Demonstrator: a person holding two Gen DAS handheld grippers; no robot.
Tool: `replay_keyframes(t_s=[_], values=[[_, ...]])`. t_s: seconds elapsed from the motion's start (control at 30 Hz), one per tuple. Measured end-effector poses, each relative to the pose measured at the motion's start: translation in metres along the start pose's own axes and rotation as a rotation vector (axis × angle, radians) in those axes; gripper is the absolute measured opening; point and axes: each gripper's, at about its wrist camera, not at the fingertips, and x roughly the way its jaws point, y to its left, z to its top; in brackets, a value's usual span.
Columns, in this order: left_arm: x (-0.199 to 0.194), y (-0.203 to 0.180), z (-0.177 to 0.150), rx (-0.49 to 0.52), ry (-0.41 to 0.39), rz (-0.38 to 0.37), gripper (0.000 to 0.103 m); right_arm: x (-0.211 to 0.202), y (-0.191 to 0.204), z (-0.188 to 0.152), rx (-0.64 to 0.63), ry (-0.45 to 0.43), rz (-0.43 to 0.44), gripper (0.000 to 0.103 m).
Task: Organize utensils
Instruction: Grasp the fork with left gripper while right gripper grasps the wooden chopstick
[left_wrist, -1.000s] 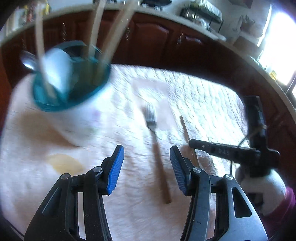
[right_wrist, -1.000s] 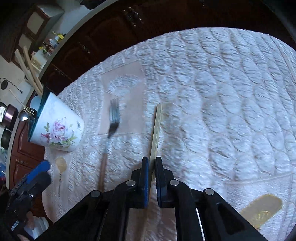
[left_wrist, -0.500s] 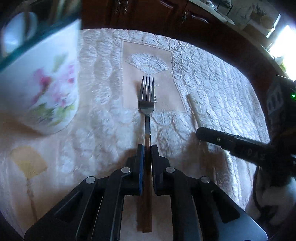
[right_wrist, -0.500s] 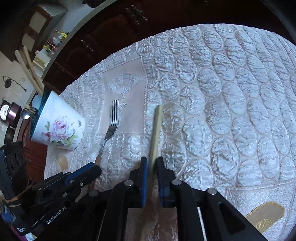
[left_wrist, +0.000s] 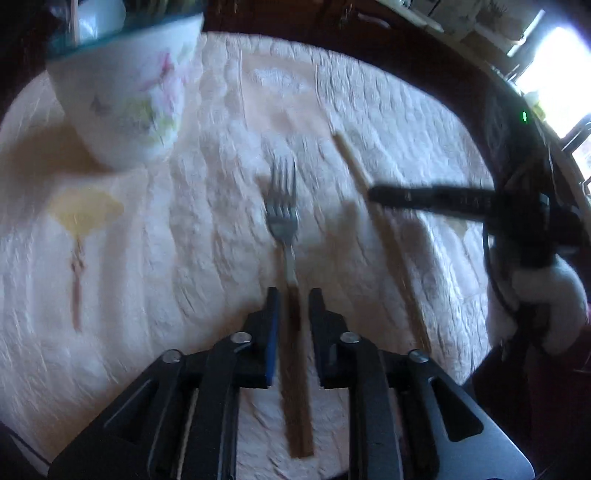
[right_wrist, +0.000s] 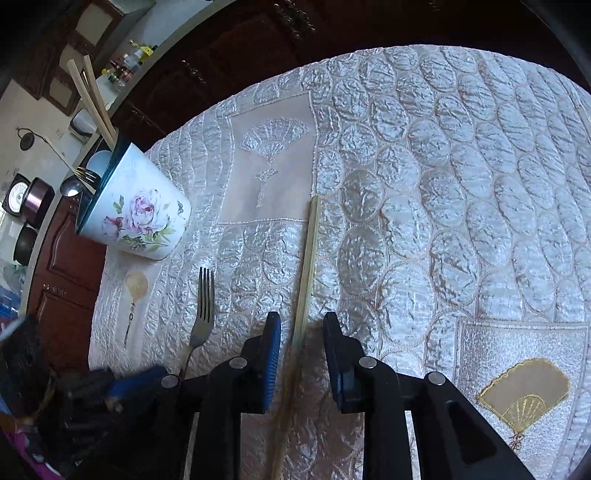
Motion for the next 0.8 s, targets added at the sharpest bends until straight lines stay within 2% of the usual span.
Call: replay_keyframes(t_s=[0.07, 0.17, 0.23, 0.37, 0.67, 0.8], values=[[-0.002, 0.008, 0.014, 0.021, -0.028, -0.007, 0.028, 0.000, -0.001, 0.001, -0.007, -0.001, 0.004, 0.022], [0.005, 0.018, 0.037, 0.065, -0.055, 0.006, 0.028, -0.001, -0.004, 0.004, -0.010, -0.007, 0.018, 0.022], [0.012, 0.020, 0.052, 0.101, -0.041, -0.045, 0.028, -0.001, -0.006, 0.007, -0.013, -0.007, 0.033, 0.022], [0.030, 0.014, 0.068, 0.194, -0.003, -0.066, 0.028, 0.004, -0.008, 0.015, -0.029, 0.010, 0.044, 0.022], [0.051, 0.008, 0.075, 0.247, 0.038, -0.091, 0.028, 0.013, -0.010, 0.037, -0.059, 0.032, 0.068, 0.022], [0.051, 0.001, 0.071, 0.299, 0.037, -0.051, 0.020, 0.022, -0.007, 0.052, -0.047, 0.044, 0.057, 0.022]])
